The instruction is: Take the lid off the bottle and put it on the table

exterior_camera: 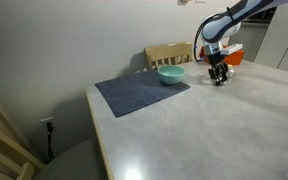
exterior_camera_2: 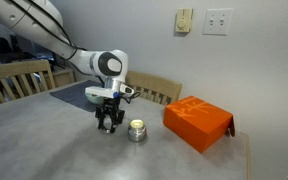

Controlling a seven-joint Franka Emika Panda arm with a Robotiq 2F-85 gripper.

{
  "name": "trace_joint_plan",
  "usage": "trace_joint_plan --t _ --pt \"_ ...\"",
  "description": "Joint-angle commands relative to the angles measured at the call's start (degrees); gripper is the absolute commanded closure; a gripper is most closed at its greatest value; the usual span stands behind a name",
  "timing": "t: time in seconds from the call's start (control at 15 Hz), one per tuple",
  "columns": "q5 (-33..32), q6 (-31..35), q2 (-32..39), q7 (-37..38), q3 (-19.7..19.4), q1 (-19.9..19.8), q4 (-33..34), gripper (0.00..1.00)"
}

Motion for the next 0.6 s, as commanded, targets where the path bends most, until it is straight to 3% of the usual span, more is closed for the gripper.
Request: trace_joint_plan --t 0.0,0.27,0.53 --pt "-0.2 4.3 1.8 1.2 0.4 0.3 1.0 0.02" --pt "-0.1 8.0 -0.4 1.6 0.3 0.2 -1.2 0.0" --pt "-4.5 10.0 -5.5 4.9 -2.1 3.8 -6.5 0.0"
